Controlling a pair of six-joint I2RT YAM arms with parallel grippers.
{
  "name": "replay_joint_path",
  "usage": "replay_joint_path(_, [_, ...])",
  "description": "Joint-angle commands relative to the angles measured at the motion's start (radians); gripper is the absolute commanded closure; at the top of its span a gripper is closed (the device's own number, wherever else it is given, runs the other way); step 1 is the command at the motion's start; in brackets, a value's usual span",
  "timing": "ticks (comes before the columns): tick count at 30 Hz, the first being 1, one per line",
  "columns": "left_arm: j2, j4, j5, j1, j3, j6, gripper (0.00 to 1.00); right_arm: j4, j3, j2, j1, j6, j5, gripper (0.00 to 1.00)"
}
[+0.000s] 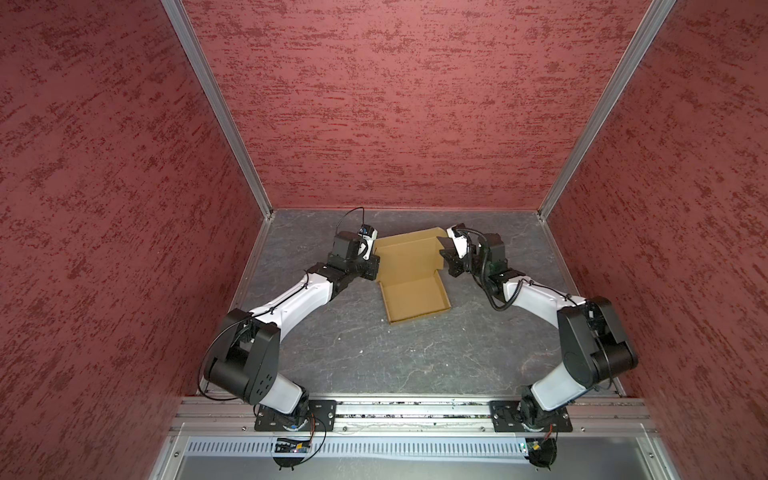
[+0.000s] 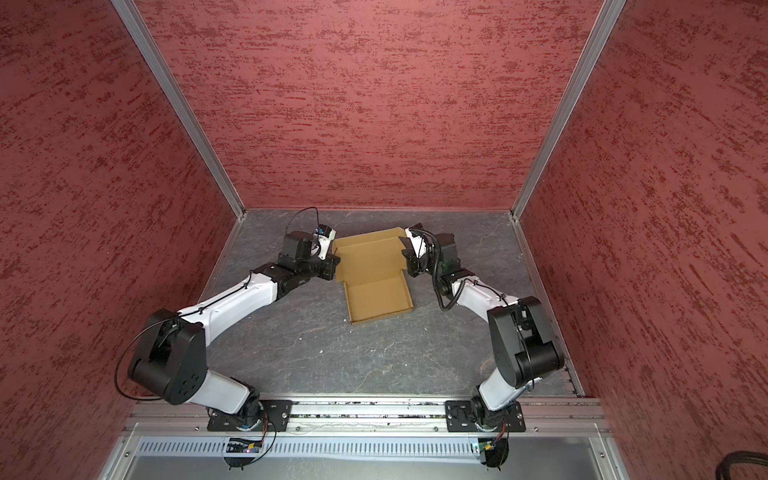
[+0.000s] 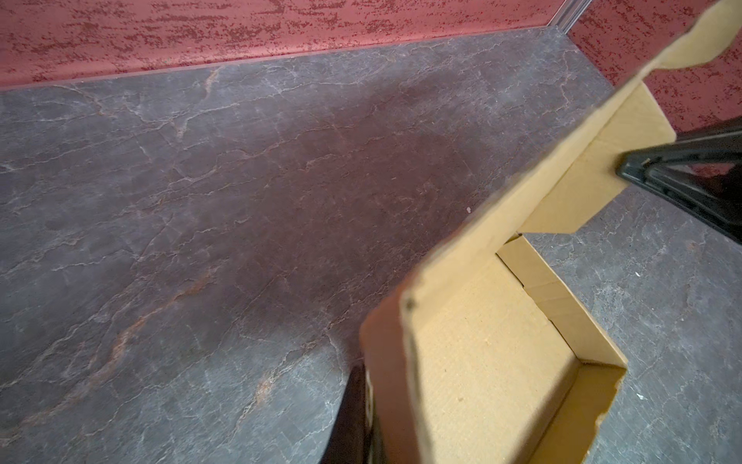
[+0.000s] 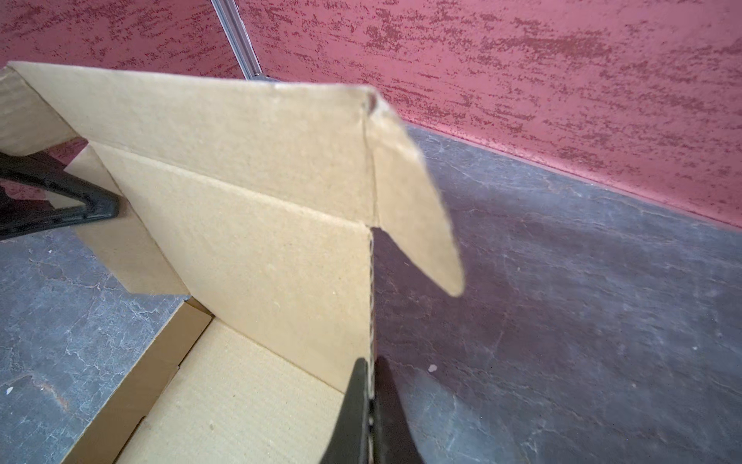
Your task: Fold the paper box
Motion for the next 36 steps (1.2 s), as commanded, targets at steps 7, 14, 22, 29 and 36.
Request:
replay_joint_path(7, [0.04, -0.049, -0.092, -0.031, 0.071, -0.05, 0.96, 0.105, -0.089, -0.096, 0.12, 0.06, 0.246, 0.97])
replay_joint_path(14, [0.05, -0.054, -0.167, -0.067, 0.07, -0.122, 0.97, 0.153, -0.15, -0.127, 0.17, 0.103, 0.348, 0.96])
replay_joint_path(22, [0.061, -0.024, -0.237, -0.12, 0.054, -0.174, 0.98, 0.158, -0.182, -0.139, 0.236, 0.109, 0.416, 0.94])
replay_joint_path(29, [0.048, 0.006, -0.329, -0.173, 0.029, -0.2, 0.99, 0.167, -0.223, -0.182, 0.263, 0.134, 0.46, 0.94])
replay_joint_path(36, [0.005, 0.08, -0.383, -0.205, -0.065, -0.262, 0.99, 0.173, -0.244, -0.191, 0.296, 0.159, 0.487, 0.9])
